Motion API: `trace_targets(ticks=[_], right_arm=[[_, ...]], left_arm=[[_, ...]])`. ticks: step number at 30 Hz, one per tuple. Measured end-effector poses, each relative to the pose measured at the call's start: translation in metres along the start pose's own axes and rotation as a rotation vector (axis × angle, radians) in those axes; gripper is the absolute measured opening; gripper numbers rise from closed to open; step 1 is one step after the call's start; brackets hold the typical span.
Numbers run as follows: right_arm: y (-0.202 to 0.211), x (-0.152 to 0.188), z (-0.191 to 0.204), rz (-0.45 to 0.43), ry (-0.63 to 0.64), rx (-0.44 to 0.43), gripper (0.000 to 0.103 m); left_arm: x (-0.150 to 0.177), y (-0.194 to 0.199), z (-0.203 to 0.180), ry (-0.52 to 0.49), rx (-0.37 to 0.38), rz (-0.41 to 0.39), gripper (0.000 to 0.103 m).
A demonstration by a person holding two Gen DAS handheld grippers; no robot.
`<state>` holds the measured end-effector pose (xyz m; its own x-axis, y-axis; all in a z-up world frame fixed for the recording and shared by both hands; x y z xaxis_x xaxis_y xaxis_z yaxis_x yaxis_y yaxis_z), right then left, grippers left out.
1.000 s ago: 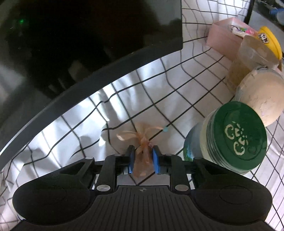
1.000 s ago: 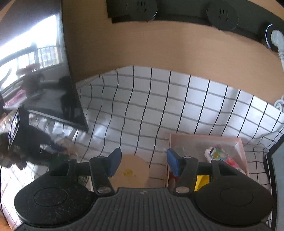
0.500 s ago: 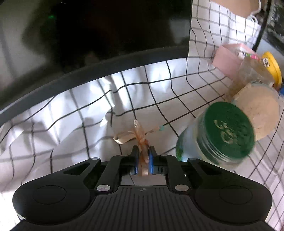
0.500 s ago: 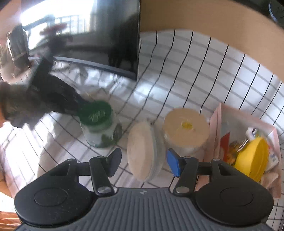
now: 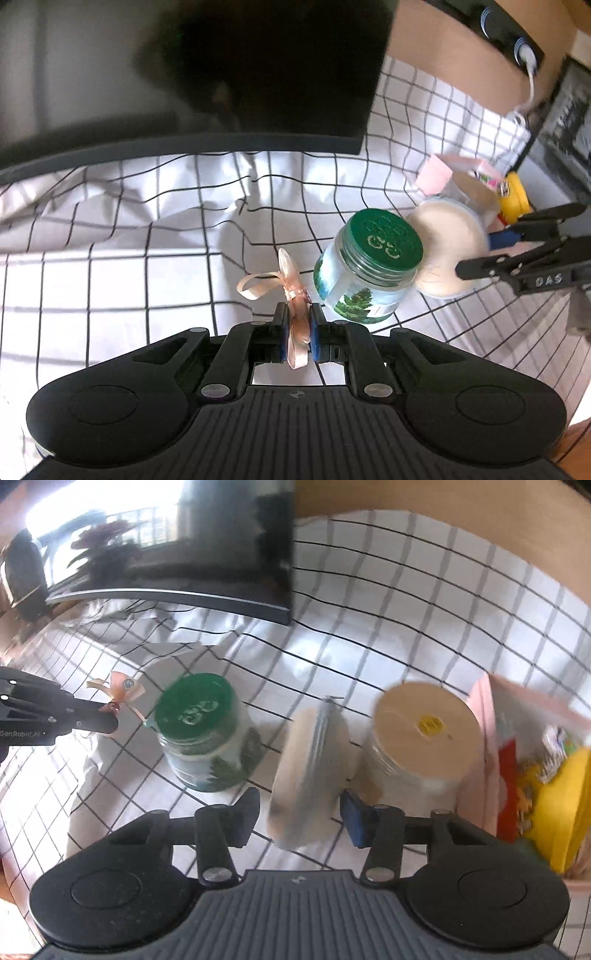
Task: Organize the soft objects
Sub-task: 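Grasp the round beige container with the right gripper while the left gripper lifts the ribbon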
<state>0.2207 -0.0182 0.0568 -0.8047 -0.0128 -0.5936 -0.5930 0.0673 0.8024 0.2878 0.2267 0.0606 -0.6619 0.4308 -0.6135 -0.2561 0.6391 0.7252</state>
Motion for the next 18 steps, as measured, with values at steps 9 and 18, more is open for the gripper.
trace_targets(ticks=[9,18], right_arm=[[-0.013,-0.019,0.006,0.009,0.020,0.000,0.037],[0.046,-0.053,-0.001,-0.151,0.074,0.004,0.035]], left_arm=[[0.012,0.004,0.003,0.071,-0.027,-0.014,0.014],[-0.007,0.038,-0.017,0.044,-0.073,-0.084,0.014]])
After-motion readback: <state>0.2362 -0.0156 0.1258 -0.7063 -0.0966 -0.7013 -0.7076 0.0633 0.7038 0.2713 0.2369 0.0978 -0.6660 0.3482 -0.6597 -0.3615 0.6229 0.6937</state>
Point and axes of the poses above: each gripper's, at about its wrist camera, not at the fingertips, and y roughly against the way its jaws point, z to its left, x to its underside, the point moved 4 cm from there along -y, roughly the way its jaws point, and after that the axes turned 10 degrees about x, right-handed, at the moved point
